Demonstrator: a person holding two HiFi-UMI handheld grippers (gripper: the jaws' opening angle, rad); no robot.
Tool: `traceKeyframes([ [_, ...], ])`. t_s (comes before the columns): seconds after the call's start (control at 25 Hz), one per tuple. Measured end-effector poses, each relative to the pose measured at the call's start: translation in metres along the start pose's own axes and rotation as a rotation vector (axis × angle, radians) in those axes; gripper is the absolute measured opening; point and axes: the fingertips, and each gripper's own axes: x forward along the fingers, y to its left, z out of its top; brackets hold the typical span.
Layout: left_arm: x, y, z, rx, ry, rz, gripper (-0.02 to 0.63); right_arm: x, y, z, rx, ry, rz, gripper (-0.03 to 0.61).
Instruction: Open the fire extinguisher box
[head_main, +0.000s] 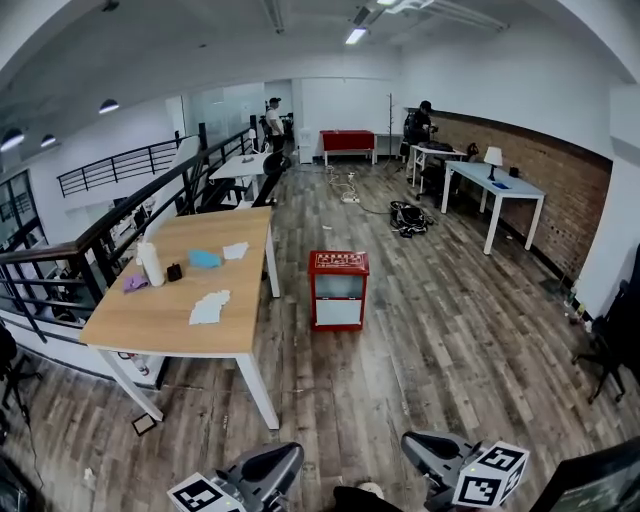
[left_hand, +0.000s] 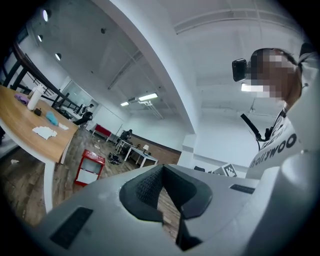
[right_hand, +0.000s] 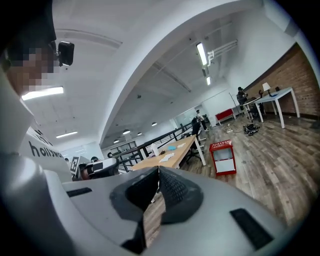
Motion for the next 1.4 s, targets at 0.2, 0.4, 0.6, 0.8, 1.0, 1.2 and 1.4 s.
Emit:
traceKeyframes([
  [0.2, 0.016, 0.018, -0.003, 0.009, 0.012, 0.013, 0.005, 0.025, -0.015, -0.009, 0.007, 0.039, 0.028, 0.009],
  [0.4, 0.039, 0.032, 0.009, 0.006, -0.034, 0.002, 0.005, 0.052, -0.041, 0.006, -0.032, 0.072, 0.049, 0.009],
  [0.6, 0.076, 0.055, 0.031, -0.045, -0.135, -0.003, 0.005, 0.073, -0.08, 0.032, -0.023, 0.062, 0.064, 0.009],
  [0.8, 0.124, 0.072, 0.03, 0.013, -0.056, 0.013, 0.006, 0.085, -0.126, 0.054, 0.001, 0.049, 0.06, 0.009],
  [1.0, 0.167, 0.093, 0.039, -0.002, -0.049, 0.024, 0.005, 0.104, -0.166, 0.079, 0.012, 0.053, 0.07, 0.009],
  [1.2, 0.21, 0.121, 0.049, 0.0, -0.059, 0.041, 0.005, 0.127, -0.209, 0.096, -0.006, 0.079, 0.081, 0.009],
  [1.4, 0.252, 0.139, 0.051, 0.013, -0.054, 0.052, 0.005, 0.145, -0.248, 0.111, -0.01, 0.097, 0.103, 0.009],
])
